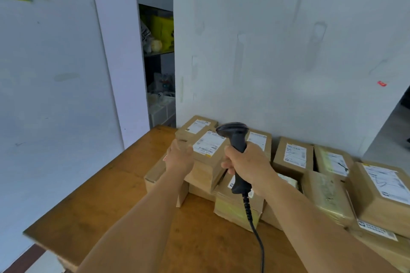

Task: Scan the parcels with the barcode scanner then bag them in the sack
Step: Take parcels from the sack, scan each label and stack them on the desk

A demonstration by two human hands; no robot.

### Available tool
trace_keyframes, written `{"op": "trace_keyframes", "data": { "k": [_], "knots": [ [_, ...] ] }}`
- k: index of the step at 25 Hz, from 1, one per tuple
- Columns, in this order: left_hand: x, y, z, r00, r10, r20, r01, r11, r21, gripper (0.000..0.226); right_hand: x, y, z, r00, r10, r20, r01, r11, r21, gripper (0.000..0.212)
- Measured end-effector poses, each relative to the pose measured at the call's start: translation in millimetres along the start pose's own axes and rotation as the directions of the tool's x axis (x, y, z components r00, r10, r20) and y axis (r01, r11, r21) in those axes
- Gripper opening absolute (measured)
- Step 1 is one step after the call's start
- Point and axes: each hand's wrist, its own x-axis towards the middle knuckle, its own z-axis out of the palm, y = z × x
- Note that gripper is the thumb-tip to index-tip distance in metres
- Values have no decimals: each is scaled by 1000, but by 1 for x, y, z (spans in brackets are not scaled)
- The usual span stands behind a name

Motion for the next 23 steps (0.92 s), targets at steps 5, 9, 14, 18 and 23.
{"op": "trace_keyframes", "data": {
  "k": [5, 9, 14, 18, 23],
  "knots": [
    [28, -15, 2, 998, -31, 53, 21, 984, 176, 45, 14, -19, -3, 984, 167, 53, -172, 981, 92, 8],
    [29, -28, -5, 982, -73, 176, 48, 989, 142, 36, 10, -30, -9, 958, 271, 93, -280, 954, 108, 12],
    [21, -36, -6, 977, -80, 196, 53, 989, 140, 54, 3, -34, -3, 939, 304, 163, -321, 942, 95, 20],
    [20, -38, -7, 976, -79, 203, 46, 986, 162, 51, -1, -38, 3, 930, 303, 210, -329, 939, 103, 20],
    [21, -38, -5, 977, -81, 196, 50, 986, 157, 51, -3, -37, 5, 933, 288, 215, -313, 946, 90, 19]
  ]
}}
